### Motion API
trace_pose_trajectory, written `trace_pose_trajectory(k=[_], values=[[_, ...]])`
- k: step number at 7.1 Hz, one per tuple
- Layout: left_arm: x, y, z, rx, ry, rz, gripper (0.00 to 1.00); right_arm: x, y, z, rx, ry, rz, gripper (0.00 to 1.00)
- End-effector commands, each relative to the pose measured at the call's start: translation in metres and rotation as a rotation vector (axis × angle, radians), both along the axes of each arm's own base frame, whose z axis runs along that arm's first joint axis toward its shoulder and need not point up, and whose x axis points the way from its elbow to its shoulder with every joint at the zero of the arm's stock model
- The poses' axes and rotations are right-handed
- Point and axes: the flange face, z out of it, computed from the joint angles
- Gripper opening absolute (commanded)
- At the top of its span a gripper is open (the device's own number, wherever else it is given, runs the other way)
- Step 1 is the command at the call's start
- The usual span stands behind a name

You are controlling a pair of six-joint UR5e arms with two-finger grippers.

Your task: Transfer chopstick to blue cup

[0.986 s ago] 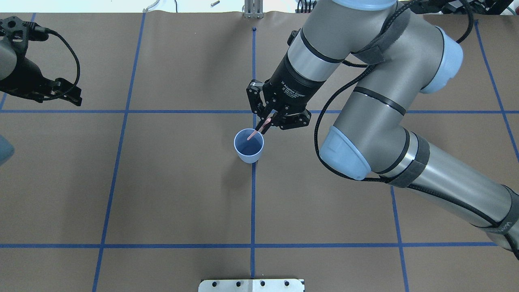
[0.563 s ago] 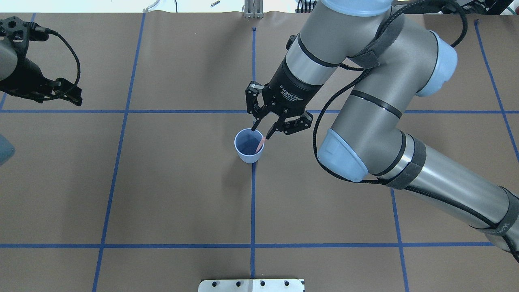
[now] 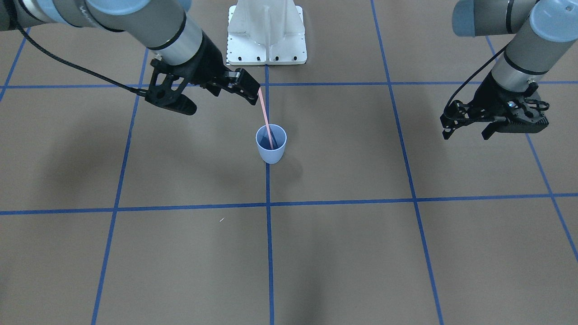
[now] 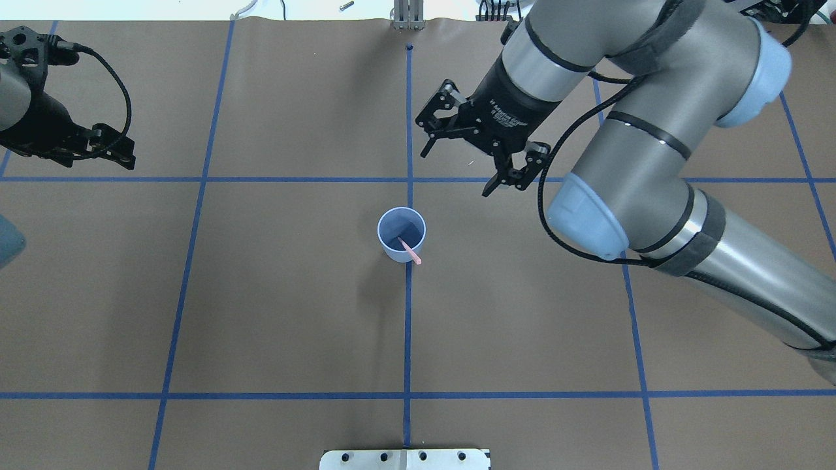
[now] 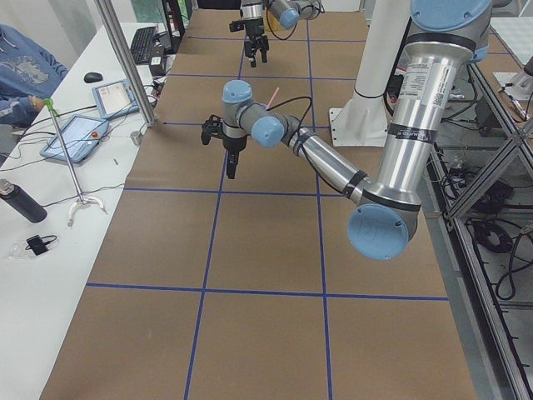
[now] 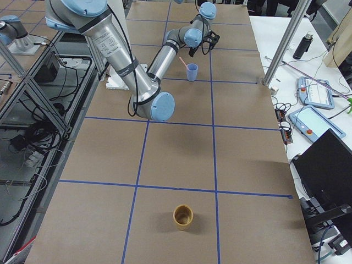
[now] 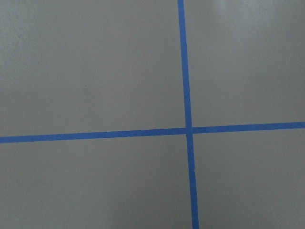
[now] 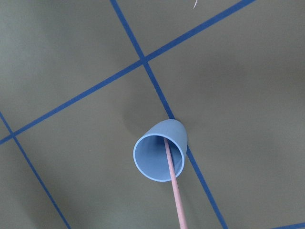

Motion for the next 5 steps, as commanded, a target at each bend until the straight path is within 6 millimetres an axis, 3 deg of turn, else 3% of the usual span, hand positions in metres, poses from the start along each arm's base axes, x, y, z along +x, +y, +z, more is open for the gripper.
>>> trace_pose_trajectory(k=[1, 2, 3, 4, 5], values=[[-0.02, -0.007, 0.004, 0.039, -0.018, 0.012, 0.98, 0.105, -0.027, 0.065, 0.107, 0.038, 0.091, 1.0], [-0.053, -0.016, 0.019, 0.104, -0.061, 0.061, 0.98, 0.148, -0.042, 0.098, 0.215, 0.079, 0.098, 1.0], [-0.069, -0.016, 0.031, 0.1, -0.059, 0.076, 0.98, 0.191, -0.052, 0.155, 0.305, 0.147, 0.076, 1.0], [-0.071, -0.018, 0.035, 0.078, -0.024, 0.089, 0.98, 0.225, -0.05, 0.217, 0.421, 0.218, -0.001, 1.0], [-0.07, -0.018, 0.035, 0.076, -0.022, 0.091, 0.98, 0.239, -0.047, 0.259, 0.52, 0.322, -0.063, 1.0]])
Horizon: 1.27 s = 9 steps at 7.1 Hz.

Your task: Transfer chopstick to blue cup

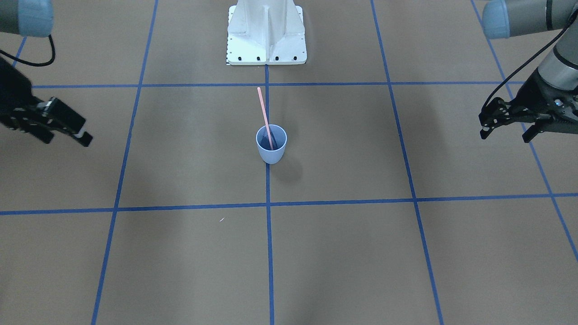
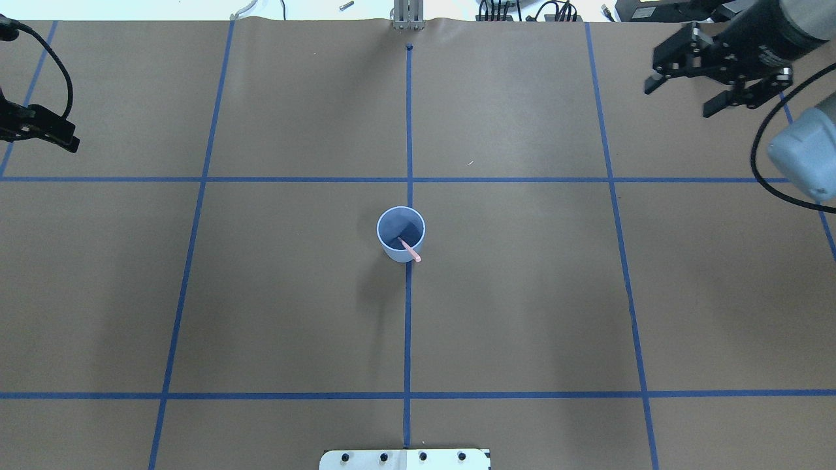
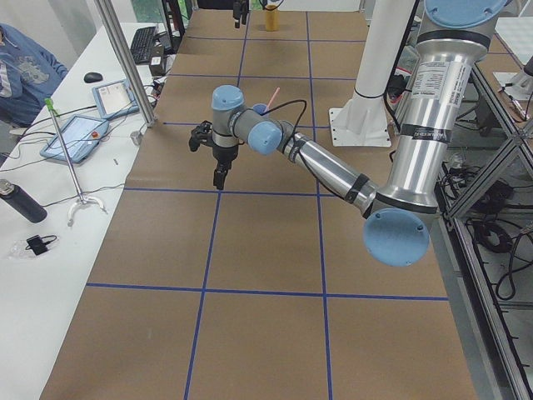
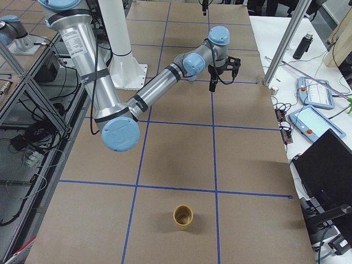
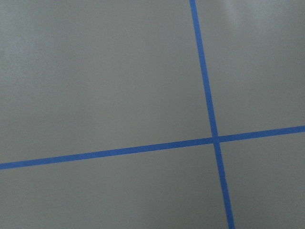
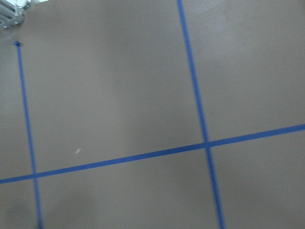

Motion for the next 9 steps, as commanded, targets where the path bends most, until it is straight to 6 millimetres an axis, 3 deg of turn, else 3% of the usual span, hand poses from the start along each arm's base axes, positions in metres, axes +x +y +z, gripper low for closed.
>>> trace_pose_trajectory(k=[1, 2, 3, 9], values=[[-0.003, -0.003, 0.006, -0.011, 0.007, 0.008, 0.98, 0.042, 0.016, 0.105, 0.164, 0.25, -0.114, 1.0], [-0.016, -0.009, 0.012, 0.005, -0.004, 0.015, 0.98, 0.052, 0.022, 0.133, 0.192, 0.285, -0.176, 1.0], [-0.015, -0.012, 0.02, 0.02, -0.019, 0.044, 0.98, 0.053, 0.023, 0.137, 0.192, 0.288, -0.186, 1.0], [-0.012, -0.017, 0.019, 0.006, -0.011, 0.041, 0.98, 0.052, 0.024, 0.135, 0.184, 0.28, -0.18, 1.0]])
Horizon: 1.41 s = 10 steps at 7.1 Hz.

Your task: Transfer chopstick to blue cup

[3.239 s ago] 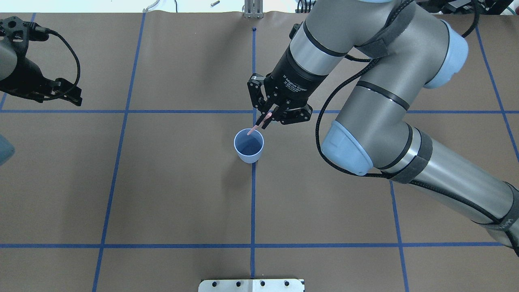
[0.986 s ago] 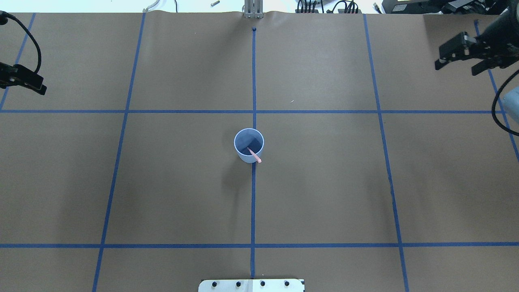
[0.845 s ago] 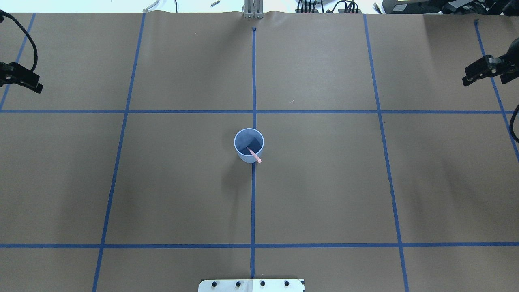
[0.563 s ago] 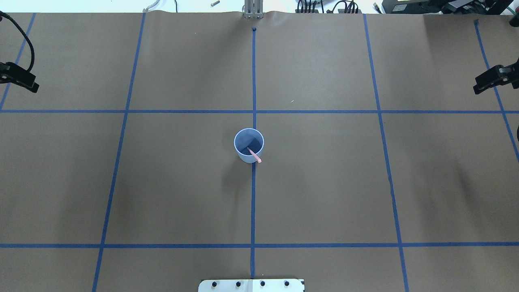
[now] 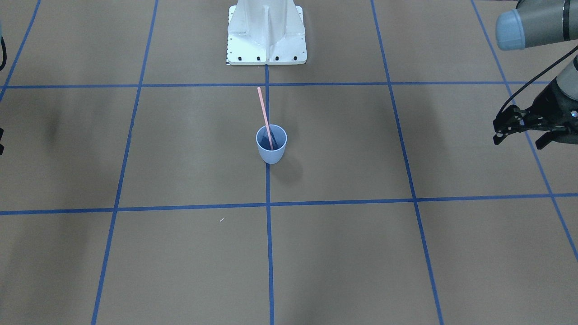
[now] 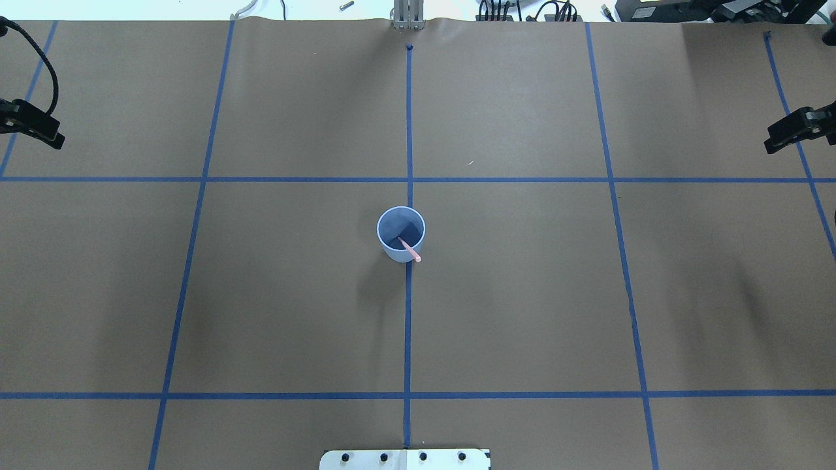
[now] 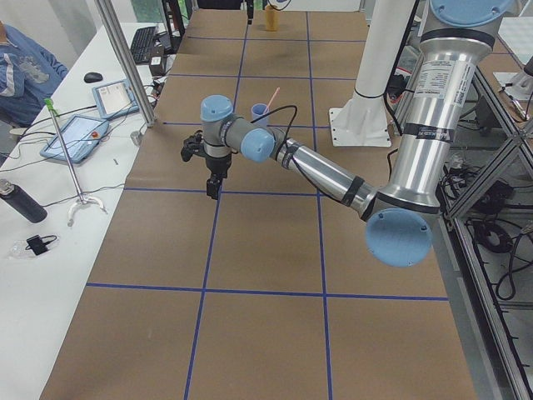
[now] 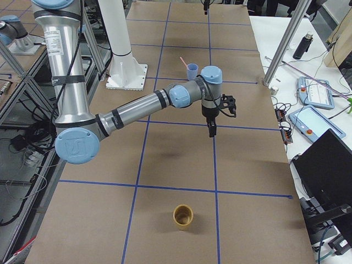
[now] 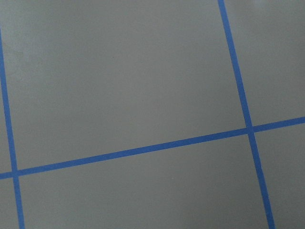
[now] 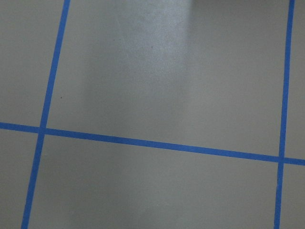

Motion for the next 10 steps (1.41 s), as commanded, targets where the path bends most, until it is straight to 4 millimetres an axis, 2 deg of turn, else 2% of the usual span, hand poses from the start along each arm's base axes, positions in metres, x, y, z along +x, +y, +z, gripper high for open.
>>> trace_pose_trajectory(k=[1, 2, 4, 5, 8, 9, 10], values=[[0.0, 0.0, -0.004, 0.007, 0.006, -0.004, 0.98, -0.001, -0.002, -0.002, 0.003, -0.002, 0.0, 1.0], [0.0, -0.001, -0.008, 0.013, 0.007, -0.005, 0.98, -0.001, -0.002, -0.006, 0.011, -0.004, 0.0, 1.0], [-0.002, 0.001, -0.002, 0.002, 0.004, -0.006, 0.98, 0.001, -0.001, -0.007, 0.014, -0.004, 0.001, 1.0], [0.0, 0.0, 0.007, -0.015, -0.003, -0.003, 0.98, 0.001, -0.002, -0.008, 0.017, -0.004, 0.003, 1.0], [-0.003, 0.0, 0.009, -0.021, -0.006, -0.009, 0.98, -0.001, 0.0, -0.019, 0.021, -0.025, 0.009, 1.0], [-0.003, 0.001, 0.007, -0.016, -0.003, -0.009, 0.98, -0.001, 0.0, -0.021, 0.002, -0.034, 0.032, 1.0], [-0.004, 0.004, -0.006, -0.006, 0.008, -0.024, 0.98, -0.001, -0.001, -0.02, -0.003, -0.034, 0.033, 1.0]])
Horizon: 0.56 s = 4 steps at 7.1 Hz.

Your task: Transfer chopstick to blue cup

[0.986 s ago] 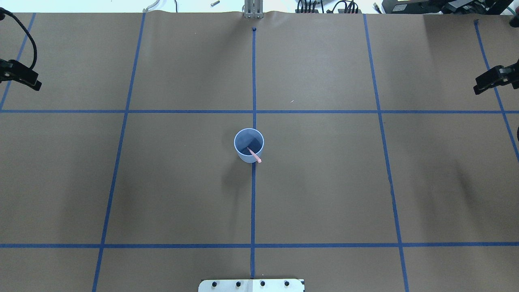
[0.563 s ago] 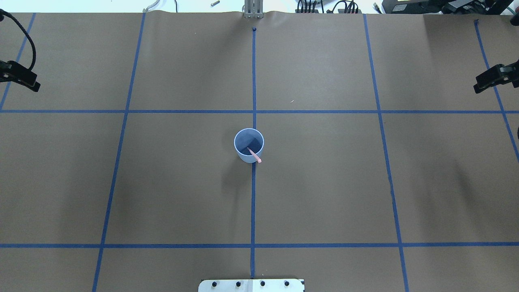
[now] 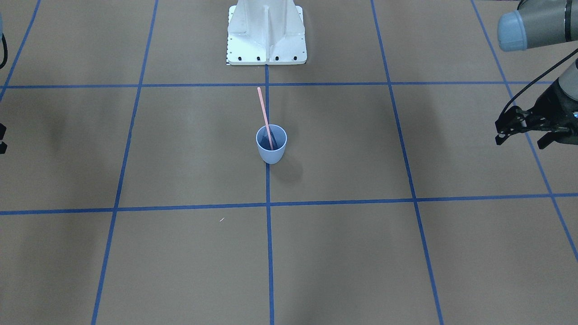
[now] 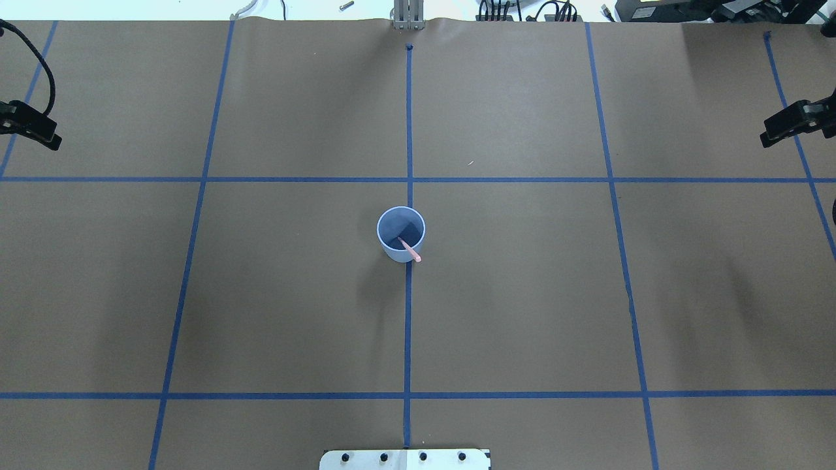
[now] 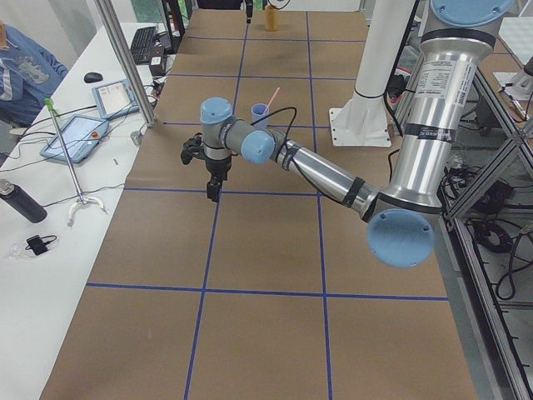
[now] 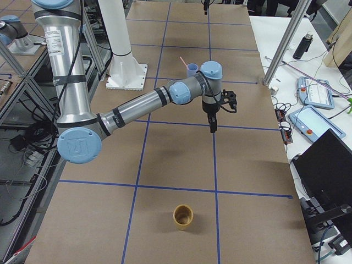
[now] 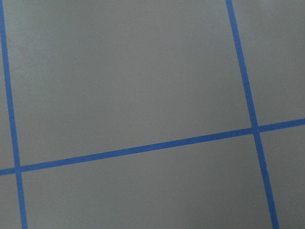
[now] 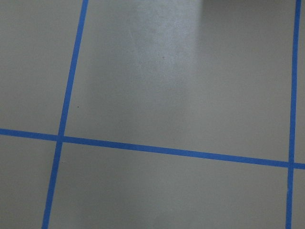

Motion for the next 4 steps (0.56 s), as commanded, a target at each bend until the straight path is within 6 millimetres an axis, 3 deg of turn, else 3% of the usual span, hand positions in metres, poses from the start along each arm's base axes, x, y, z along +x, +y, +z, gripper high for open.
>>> trace_pose_trajectory(k=[1, 2, 4], values=[[-0.003, 0.01, -0.032, -0.014, 0.042, -0.077, 0.98, -0.002, -0.001, 0.001, -0.013, -0.004, 0.007, 1.0], [-0.006, 0.015, -0.043, -0.008, 0.056, -0.093, 0.98, -0.002, -0.002, 0.003, -0.018, -0.007, 0.003, 1.0], [-0.001, 0.018, -0.043, -0.016, 0.079, -0.076, 0.98, -0.002, 0.001, -0.002, -0.014, -0.021, 0.001, 1.0]])
